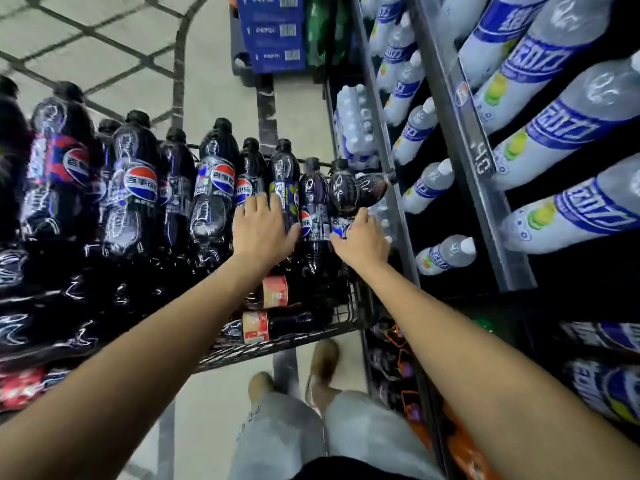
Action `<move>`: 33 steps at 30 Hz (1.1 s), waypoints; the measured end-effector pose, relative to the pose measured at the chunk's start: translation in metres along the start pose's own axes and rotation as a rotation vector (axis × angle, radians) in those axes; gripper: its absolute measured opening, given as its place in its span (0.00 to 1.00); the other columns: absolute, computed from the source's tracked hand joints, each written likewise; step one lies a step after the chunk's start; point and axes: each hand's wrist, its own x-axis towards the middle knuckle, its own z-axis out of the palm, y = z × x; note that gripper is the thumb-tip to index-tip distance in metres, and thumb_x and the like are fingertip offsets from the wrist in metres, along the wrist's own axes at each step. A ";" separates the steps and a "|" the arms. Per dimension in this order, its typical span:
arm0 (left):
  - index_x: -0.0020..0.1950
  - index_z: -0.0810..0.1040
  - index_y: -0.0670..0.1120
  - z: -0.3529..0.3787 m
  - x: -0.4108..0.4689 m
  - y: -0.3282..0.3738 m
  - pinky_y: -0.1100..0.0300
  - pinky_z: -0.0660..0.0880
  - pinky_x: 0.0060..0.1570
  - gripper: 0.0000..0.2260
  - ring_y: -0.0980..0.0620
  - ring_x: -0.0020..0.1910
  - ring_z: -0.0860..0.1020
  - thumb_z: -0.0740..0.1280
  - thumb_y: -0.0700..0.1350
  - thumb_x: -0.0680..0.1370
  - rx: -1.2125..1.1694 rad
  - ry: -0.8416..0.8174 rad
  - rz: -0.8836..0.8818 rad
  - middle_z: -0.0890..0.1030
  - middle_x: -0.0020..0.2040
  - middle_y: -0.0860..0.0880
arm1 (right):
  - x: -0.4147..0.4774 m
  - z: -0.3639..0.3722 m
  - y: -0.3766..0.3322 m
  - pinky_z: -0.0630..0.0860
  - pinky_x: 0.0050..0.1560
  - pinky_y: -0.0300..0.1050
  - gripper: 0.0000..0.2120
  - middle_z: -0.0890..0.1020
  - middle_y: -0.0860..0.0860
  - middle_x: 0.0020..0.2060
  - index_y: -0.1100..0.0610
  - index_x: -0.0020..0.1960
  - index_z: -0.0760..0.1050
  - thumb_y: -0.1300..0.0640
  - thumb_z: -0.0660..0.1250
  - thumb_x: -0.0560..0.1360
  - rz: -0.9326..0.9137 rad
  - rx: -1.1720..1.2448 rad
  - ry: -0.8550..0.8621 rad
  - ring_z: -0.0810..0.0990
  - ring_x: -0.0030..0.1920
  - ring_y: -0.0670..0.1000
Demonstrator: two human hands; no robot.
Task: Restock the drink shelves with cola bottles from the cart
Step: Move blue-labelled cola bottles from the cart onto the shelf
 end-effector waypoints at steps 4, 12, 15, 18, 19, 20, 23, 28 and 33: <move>0.71 0.62 0.38 0.007 0.025 0.012 0.48 0.65 0.64 0.33 0.40 0.68 0.65 0.57 0.64 0.78 0.053 -0.040 -0.046 0.69 0.68 0.38 | 0.017 0.013 0.003 0.75 0.57 0.56 0.36 0.72 0.58 0.66 0.63 0.74 0.55 0.48 0.68 0.76 0.064 0.207 -0.048 0.73 0.63 0.60; 0.76 0.51 0.35 0.010 0.045 0.030 0.51 0.69 0.62 0.44 0.41 0.67 0.67 0.65 0.63 0.75 0.021 -0.102 -0.157 0.65 0.68 0.38 | 0.024 0.019 0.009 0.72 0.48 0.48 0.32 0.76 0.55 0.60 0.59 0.69 0.61 0.50 0.72 0.72 0.105 0.327 0.014 0.76 0.58 0.59; 0.74 0.54 0.33 0.003 0.051 0.032 0.54 0.74 0.54 0.45 0.43 0.61 0.73 0.67 0.65 0.74 0.047 -0.139 -0.167 0.68 0.64 0.38 | 0.023 0.016 0.010 0.73 0.48 0.50 0.35 0.76 0.55 0.60 0.59 0.70 0.60 0.48 0.72 0.72 0.123 0.331 0.024 0.77 0.58 0.59; 0.72 0.56 0.31 -0.001 0.056 0.035 0.58 0.74 0.46 0.44 0.45 0.59 0.74 0.64 0.66 0.74 0.135 -0.188 -0.140 0.69 0.63 0.38 | 0.026 0.008 0.011 0.72 0.48 0.50 0.33 0.76 0.55 0.60 0.59 0.69 0.62 0.48 0.72 0.71 0.135 0.349 0.022 0.77 0.57 0.59; 0.72 0.57 0.31 0.000 0.056 0.036 0.58 0.73 0.43 0.43 0.46 0.58 0.74 0.63 0.66 0.75 0.159 -0.201 -0.138 0.69 0.63 0.38 | 0.027 0.006 0.012 0.73 0.49 0.51 0.33 0.76 0.55 0.59 0.58 0.68 0.62 0.47 0.72 0.71 0.137 0.354 0.015 0.77 0.57 0.59; 0.72 0.57 0.32 0.000 0.057 0.036 0.59 0.72 0.40 0.43 0.46 0.57 0.74 0.63 0.66 0.75 0.170 -0.206 -0.141 0.70 0.62 0.38 | 0.027 0.005 0.012 0.74 0.49 0.51 0.32 0.76 0.55 0.59 0.58 0.67 0.62 0.47 0.72 0.71 0.137 0.356 0.007 0.77 0.57 0.59; 0.71 0.59 0.32 0.003 0.058 0.036 0.59 0.71 0.39 0.40 0.47 0.56 0.75 0.62 0.65 0.76 0.164 -0.183 -0.147 0.70 0.61 0.39 | 0.029 0.003 0.012 0.75 0.48 0.52 0.31 0.76 0.54 0.59 0.57 0.67 0.63 0.46 0.71 0.71 0.122 0.354 -0.012 0.77 0.56 0.58; 0.66 0.65 0.37 -0.005 0.054 0.035 0.51 0.73 0.54 0.31 0.42 0.61 0.70 0.58 0.63 0.78 0.123 0.004 -0.082 0.68 0.63 0.39 | 0.030 0.003 0.013 0.76 0.50 0.54 0.29 0.76 0.53 0.57 0.57 0.63 0.64 0.47 0.72 0.70 0.098 0.363 -0.010 0.77 0.54 0.57; 0.75 0.57 0.38 -0.043 0.093 -0.021 0.35 0.58 0.68 0.33 0.33 0.73 0.58 0.61 0.58 0.79 0.077 0.037 -0.316 0.58 0.75 0.35 | 0.029 0.005 0.014 0.73 0.44 0.50 0.24 0.76 0.51 0.51 0.56 0.57 0.64 0.48 0.72 0.71 0.070 0.375 0.005 0.76 0.47 0.55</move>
